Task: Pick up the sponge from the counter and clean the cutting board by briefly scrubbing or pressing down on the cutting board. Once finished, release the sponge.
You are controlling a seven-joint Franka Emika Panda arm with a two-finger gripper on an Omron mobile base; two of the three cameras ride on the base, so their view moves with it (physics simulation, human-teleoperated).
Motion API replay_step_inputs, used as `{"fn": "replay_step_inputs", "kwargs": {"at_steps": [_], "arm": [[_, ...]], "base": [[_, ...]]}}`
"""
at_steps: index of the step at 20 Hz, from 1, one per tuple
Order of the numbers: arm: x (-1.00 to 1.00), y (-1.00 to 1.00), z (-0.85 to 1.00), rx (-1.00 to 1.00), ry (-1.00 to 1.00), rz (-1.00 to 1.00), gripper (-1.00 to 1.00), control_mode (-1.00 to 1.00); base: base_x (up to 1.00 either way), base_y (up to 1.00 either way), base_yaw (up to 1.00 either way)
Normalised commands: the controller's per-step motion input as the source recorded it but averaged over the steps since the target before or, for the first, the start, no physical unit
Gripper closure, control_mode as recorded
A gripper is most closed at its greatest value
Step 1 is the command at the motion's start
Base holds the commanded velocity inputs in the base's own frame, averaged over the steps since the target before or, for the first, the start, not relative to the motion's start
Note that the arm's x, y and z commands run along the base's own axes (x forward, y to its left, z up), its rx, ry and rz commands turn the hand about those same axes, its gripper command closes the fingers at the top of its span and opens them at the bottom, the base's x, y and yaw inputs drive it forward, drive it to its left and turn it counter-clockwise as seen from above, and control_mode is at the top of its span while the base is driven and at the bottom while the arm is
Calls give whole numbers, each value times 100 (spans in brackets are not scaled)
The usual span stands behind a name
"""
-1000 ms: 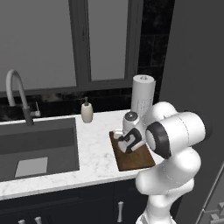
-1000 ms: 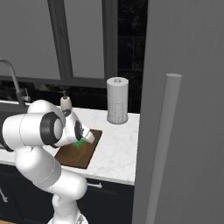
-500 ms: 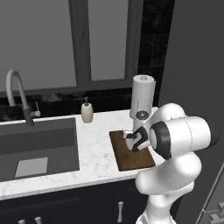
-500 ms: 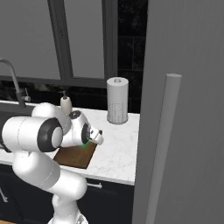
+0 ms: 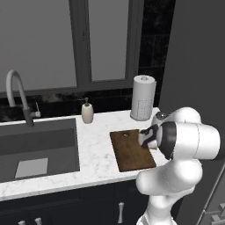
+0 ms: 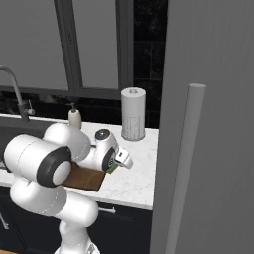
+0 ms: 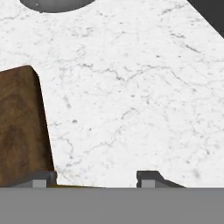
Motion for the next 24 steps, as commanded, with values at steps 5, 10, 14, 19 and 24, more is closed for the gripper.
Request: {"fn": "replay_step_inputs", "kwargs": {"at_steps": [5, 10, 14, 19, 24], "arm": [[-12, -62, 24, 5, 0, 0, 100, -100], [-13, -23, -2, 0, 0, 0, 100, -100], [0, -4, -21, 0, 2, 0, 100, -100], [10, 0, -30, 0, 1, 0, 100, -100], [6, 0, -21, 0, 0, 0, -100, -100]], "base": [[0, 0, 0], [0, 0, 0], [0, 0, 0], [0, 0, 0], [0, 0, 0]]}}
